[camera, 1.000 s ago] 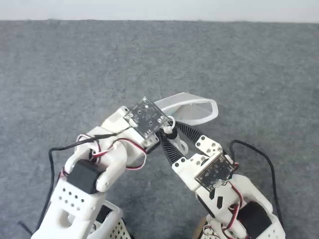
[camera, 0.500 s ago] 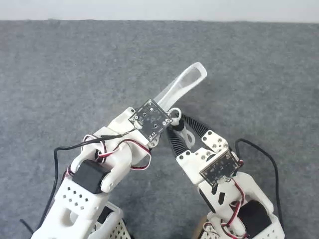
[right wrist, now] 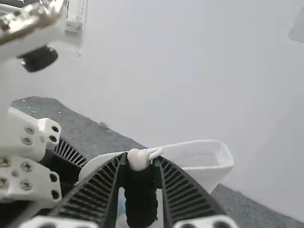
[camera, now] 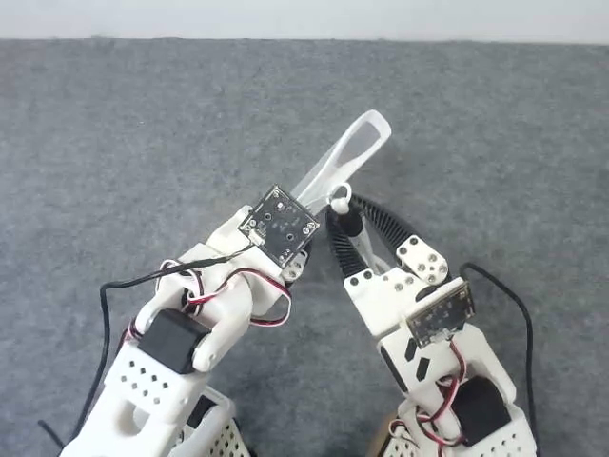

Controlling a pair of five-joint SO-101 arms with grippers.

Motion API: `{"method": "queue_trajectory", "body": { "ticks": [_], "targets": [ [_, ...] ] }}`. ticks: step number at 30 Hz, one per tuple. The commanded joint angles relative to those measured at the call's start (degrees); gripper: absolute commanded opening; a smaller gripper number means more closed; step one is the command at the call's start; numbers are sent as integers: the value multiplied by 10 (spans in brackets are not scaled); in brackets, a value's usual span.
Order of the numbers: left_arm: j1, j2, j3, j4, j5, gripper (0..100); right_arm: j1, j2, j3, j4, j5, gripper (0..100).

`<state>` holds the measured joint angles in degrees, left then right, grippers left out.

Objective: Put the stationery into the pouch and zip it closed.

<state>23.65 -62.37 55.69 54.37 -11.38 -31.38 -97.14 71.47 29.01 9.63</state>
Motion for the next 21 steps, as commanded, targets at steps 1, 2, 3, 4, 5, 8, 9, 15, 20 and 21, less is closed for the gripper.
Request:
{"method": "queue_trajectory", "body": {
  "ticks": [1,2,3,4,5,8,9,15,20,21],
  "targets": [
    [-4,7,12,-3,11,9,24,-4,-15,-42,-7,6],
    [-4,7,15,-3,9,9,24,0,-15,-44,-7,6],
    [-4,7,15,-4,8,9,28,7,-16,-44,-8,6],
    [-4,7,15,-4,8,9,33,17,-17,-50,-10,6],
    [-5,7,16,-4,8,9,39,29,-17,-62,-18,6],
    [-5,7,16,-4,7,9,72,77,-18,-100,-46,6],
    [-5,7,16,-4,7,9,82,93,-18,-112,-52,6],
    [-34,7,21,-17,8,9,102,138,-18,-148,-60,6],
    [-34,7,25,-21,8,9,104,141,-19,-148,-60,6],
    [-33,7,25,-20,8,9,104,143,-19,-149,-60,6]
  ]
}}
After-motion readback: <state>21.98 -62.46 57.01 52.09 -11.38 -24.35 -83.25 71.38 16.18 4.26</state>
